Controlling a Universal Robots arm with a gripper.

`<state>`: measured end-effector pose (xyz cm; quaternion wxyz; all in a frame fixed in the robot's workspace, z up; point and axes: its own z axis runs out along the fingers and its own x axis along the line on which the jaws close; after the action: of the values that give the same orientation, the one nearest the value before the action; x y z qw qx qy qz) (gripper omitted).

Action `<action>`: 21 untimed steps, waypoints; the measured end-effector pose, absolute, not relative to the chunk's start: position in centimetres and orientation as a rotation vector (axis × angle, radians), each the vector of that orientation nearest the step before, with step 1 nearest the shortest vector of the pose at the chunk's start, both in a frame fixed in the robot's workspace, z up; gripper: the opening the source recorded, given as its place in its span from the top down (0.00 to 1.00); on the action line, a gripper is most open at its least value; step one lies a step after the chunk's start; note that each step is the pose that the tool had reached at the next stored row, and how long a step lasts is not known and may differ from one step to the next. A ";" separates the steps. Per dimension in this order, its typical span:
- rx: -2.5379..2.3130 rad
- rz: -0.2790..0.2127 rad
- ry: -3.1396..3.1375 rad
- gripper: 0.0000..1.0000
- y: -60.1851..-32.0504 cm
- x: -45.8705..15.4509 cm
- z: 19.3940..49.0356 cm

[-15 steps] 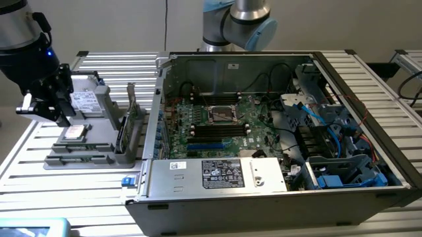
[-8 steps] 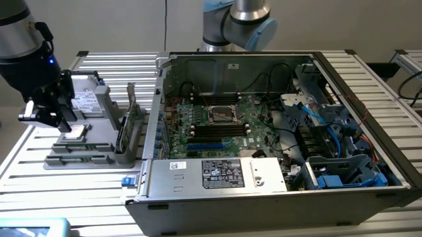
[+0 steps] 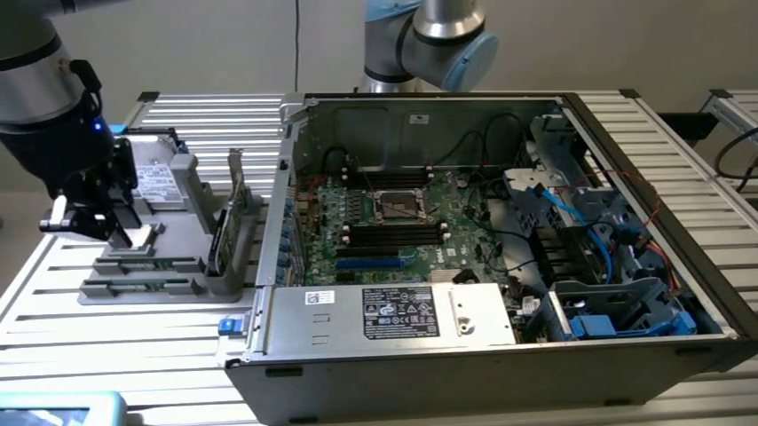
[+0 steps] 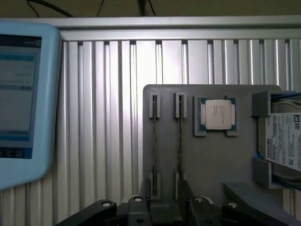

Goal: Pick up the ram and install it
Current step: 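Pick up the ram and move it above insertion slot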

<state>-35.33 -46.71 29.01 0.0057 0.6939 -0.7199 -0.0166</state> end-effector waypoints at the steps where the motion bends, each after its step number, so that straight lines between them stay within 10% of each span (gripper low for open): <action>1: 2.172 -0.052 -2.253 0.64 -46.7 -35.3 28.8; 21: 2.173 -0.052 -2.253 0.64 -47.4 -35.6 25.2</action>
<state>-35.55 -47.36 25.19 0.0056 0.6941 -0.7197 -0.0166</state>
